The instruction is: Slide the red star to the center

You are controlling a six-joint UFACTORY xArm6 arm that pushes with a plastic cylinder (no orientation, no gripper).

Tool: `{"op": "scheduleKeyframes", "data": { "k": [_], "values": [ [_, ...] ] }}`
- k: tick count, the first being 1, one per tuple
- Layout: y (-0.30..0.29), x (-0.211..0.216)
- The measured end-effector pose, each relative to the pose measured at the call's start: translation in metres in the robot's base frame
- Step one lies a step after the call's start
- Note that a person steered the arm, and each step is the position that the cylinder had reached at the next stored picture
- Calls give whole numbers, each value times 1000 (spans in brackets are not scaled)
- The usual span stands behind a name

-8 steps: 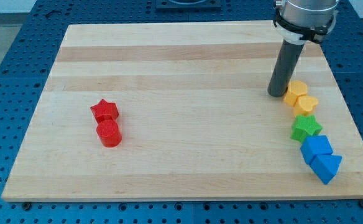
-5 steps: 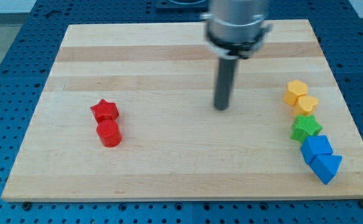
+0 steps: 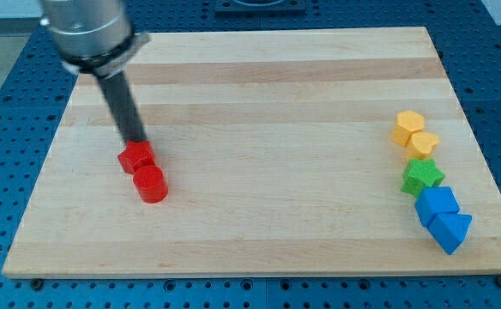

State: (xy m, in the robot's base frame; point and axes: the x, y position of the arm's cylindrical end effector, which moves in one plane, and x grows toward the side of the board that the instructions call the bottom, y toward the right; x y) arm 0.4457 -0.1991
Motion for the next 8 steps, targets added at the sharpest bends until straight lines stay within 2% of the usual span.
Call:
{"op": "scheduleKeyframes", "data": {
  "k": [1,3,4,5,7,8],
  "values": [
    [-37,19],
    [-63,57],
    [-39,58],
    [3,42],
    [19,37],
    [67,27]
  ]
}}
